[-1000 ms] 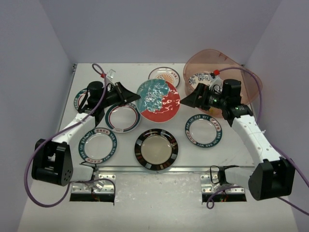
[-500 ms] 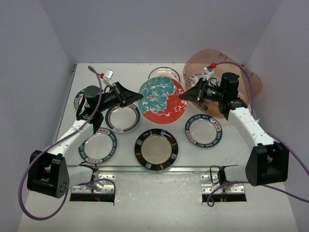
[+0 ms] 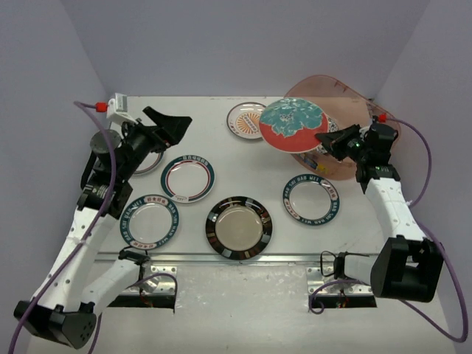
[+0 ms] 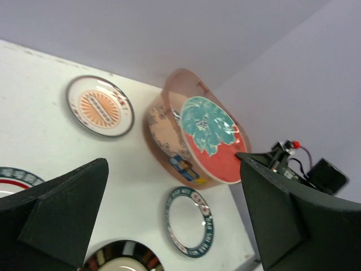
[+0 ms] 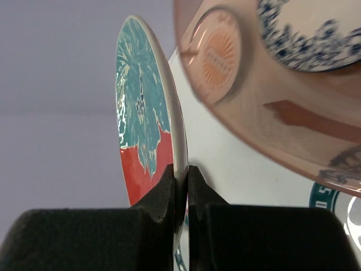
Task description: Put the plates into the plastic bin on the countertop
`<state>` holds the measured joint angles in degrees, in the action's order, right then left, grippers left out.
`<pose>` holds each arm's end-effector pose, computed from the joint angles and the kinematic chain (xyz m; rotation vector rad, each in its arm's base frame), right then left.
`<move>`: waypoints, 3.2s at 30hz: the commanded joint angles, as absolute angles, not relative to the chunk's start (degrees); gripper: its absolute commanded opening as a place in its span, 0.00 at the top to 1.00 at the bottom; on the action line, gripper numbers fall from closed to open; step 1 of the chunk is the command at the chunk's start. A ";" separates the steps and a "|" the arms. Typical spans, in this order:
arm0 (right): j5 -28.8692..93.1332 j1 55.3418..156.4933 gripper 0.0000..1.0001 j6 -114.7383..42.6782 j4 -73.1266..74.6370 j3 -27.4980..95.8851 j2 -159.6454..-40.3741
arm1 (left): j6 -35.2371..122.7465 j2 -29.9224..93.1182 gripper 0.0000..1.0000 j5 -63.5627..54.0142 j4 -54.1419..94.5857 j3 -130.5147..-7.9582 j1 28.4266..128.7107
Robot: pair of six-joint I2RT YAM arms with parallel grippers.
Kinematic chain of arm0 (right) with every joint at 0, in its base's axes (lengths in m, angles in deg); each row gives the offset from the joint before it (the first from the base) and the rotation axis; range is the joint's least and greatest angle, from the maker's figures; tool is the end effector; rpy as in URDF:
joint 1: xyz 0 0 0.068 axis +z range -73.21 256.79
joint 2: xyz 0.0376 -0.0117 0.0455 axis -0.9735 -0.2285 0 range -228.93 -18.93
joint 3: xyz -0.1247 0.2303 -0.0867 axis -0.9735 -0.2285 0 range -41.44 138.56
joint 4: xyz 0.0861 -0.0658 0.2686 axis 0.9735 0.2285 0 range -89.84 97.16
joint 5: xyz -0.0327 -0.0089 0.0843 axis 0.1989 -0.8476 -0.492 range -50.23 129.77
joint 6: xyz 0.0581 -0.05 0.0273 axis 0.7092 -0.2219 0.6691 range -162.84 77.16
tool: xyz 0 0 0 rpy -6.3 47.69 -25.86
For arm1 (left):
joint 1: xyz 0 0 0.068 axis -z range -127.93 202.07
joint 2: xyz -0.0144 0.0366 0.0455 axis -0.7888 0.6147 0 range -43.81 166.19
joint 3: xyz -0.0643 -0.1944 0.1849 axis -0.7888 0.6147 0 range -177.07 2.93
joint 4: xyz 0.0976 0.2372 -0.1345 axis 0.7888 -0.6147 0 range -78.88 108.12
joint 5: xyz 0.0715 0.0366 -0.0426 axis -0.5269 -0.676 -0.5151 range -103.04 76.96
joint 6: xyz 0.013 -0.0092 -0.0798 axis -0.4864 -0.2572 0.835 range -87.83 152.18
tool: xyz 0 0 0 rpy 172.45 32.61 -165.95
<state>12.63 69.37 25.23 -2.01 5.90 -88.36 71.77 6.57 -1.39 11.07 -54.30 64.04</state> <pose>0.3333 -0.0109 0.2692 0.9699 1.8136 1.1407 0.2499 -0.0675 0.4111 -0.2286 1.6252 -0.8577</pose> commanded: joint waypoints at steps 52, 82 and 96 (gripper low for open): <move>62.12 77.99 0.01 47.77 27.38 46.05 -128.61 | 52.13 -6.45 0.00 1.02 -2.67 -36.88 64.73; 49.90 89.24 0.01 3.97 18.89 51.34 -113.28 | 62.40 5.75 0.00 0.69 0.00 -33.03 71.12; 2.86 90.59 0.01 -18.68 6.97 13.95 -82.59 | 64.61 22.86 0.10 4.80 13.16 -23.08 80.39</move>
